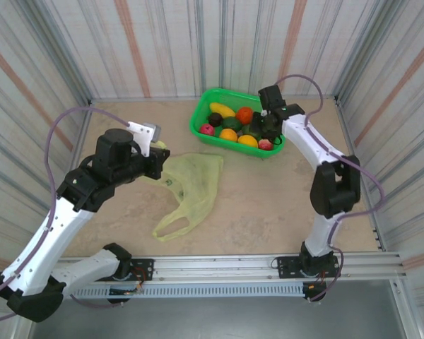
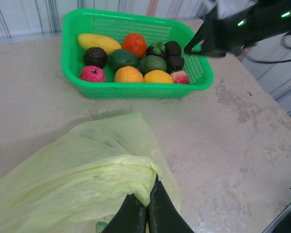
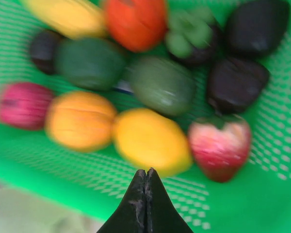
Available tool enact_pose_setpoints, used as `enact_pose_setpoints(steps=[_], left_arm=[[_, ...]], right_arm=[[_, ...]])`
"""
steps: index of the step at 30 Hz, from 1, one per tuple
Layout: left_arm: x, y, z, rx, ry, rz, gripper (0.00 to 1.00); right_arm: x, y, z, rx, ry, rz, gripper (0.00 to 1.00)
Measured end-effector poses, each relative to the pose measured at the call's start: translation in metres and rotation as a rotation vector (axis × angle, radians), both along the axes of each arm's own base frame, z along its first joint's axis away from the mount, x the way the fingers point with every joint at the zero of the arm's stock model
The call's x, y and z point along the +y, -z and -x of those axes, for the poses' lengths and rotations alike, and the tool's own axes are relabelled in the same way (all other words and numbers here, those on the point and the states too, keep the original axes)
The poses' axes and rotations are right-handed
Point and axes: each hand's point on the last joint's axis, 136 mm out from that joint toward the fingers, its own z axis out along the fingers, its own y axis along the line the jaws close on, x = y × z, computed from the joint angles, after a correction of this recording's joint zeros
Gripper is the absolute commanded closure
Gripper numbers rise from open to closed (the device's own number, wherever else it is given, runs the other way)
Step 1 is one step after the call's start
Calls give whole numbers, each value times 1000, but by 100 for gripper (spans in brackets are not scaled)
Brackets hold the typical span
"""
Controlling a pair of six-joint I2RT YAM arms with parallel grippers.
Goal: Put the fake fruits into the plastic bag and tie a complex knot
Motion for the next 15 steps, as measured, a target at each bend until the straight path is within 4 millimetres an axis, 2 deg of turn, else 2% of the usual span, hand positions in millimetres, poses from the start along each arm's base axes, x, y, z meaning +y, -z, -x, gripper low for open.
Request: enact_pose_setpoints(steps=[3, 5, 12, 15], left_arm=[[-3, -2, -3, -9, 3, 8, 100], [-4, -4, -5, -17, 3, 13, 100], [-3, -8, -11, -43, -10, 29, 100], [-2, -6, -13, -42, -17, 28, 100]], right_arm=[[-18, 41, 9, 127, 56, 104, 100], [-28, 54, 15, 176, 77, 147, 100], [-72, 70, 24, 234, 165, 235, 96], [-93, 79, 36, 260, 208, 268, 92]])
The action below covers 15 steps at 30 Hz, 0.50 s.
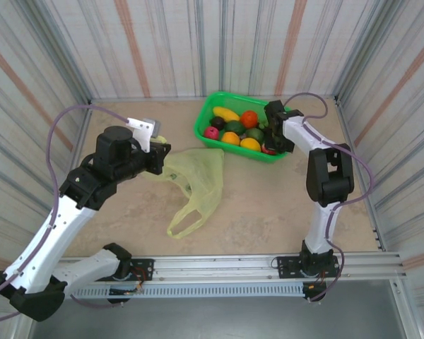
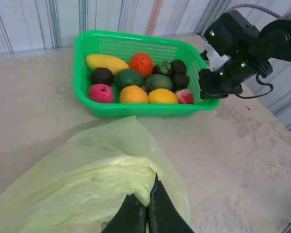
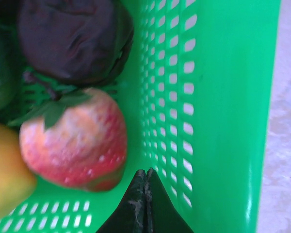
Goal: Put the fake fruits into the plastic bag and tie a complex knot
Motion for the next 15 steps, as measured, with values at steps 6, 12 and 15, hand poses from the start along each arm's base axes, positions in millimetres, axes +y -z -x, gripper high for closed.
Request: enact_pose_setpoints(steps=[6, 12, 15], left_arm=[[0, 4, -1, 4, -2, -3, 100], [1, 4, -2, 1, -4, -6, 100], [0, 3, -3, -1, -3, -5, 100]], right_arm=[[-38, 2, 33, 40, 69, 34, 77], [-34, -65, 24, -159, 7, -33, 44], [-21, -98, 7, -260, -49, -96, 41]])
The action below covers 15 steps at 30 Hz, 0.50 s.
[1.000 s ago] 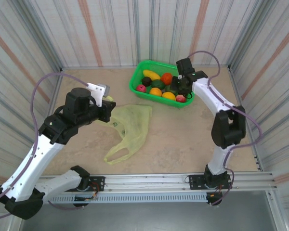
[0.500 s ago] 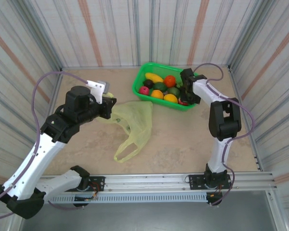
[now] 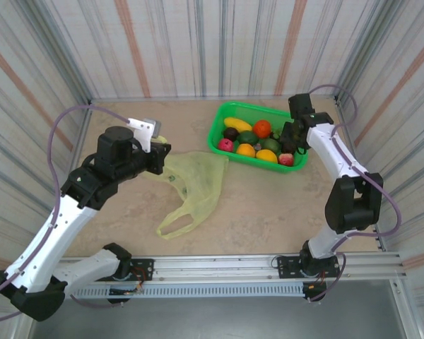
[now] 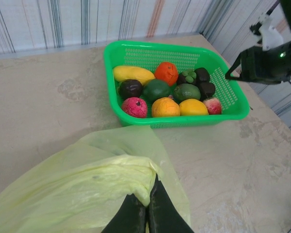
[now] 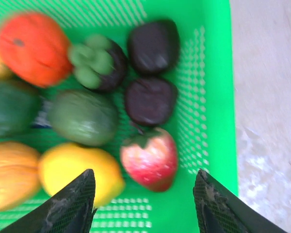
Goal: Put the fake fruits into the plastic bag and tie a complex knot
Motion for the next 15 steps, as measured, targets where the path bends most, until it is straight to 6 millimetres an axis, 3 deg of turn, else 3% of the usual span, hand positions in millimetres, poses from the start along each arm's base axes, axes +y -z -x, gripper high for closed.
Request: enact_pose_setpoints(steps=[3, 5, 7, 12, 15], left_arm=[[-2, 3, -3, 8, 0, -4, 100], [-3, 6, -5, 15, 0, -9, 100], [-4, 8, -7, 22, 0, -14, 100], [-6, 5, -9, 18, 0, -11, 100], [-6, 4, -9, 17, 0, -10, 100]], right_arm=[[11, -12, -26, -40, -43, -38, 39], [16, -6, -43, -37, -64, -53, 39], [19, 12, -59, -6, -76, -71, 38], [18, 62, -70, 100, -83, -82, 39], [17, 77, -76, 131, -91, -89, 36]])
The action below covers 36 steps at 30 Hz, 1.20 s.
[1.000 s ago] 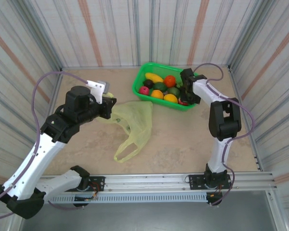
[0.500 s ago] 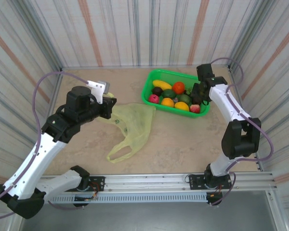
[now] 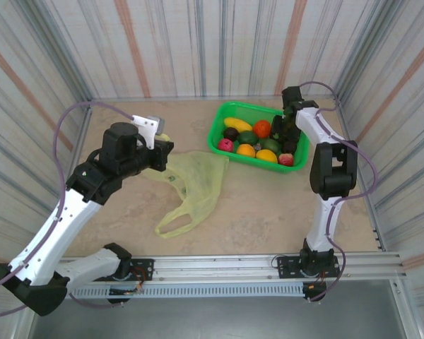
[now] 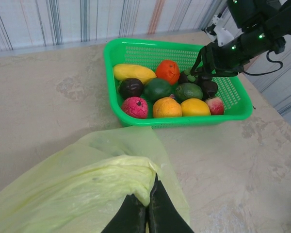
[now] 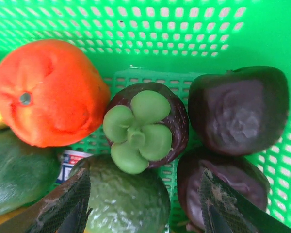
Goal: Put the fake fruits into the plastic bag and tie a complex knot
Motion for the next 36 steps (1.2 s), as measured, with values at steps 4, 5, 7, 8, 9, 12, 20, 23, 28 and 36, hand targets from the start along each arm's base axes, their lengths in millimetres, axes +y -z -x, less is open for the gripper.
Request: enact_pose_setpoints(steps=[4, 5, 7, 8, 9, 12, 20, 23, 28, 36], left_arm=[[-1, 3, -2, 8, 0, -5, 100], [-1, 4, -2, 10, 0, -7, 100], [-2, 5, -3, 14, 0, -9, 100], [-2, 5, -4, 14, 1, -9, 100], [-3, 5, -4, 15, 1, -9, 100], [-3, 3, -5, 13, 1, -8, 100], [-4, 3, -6, 14, 0, -10, 100], [-4, 3, -6, 14, 1, -10, 100], [-4, -5, -7, -5, 6, -10, 100], [-2, -16, -3, -34, 11, 3, 100]], right_arm=[[0, 10, -14, 6, -5, -2, 30], [0, 12, -18, 6, -6, -2, 30], [0, 21, -23, 16, -10, 0, 30], [1, 26, -24, 23, -13, -2, 30], [2, 31, -25, 32, -18, -6, 30], [5, 42, -30, 47, -24, -15, 33], [6, 46, -33, 51, -27, -33, 48], [6, 44, -33, 48, -30, -34, 52], [6, 10, -32, -12, -31, -40, 52], [39, -126, 5, -279, -117, -114, 53]])
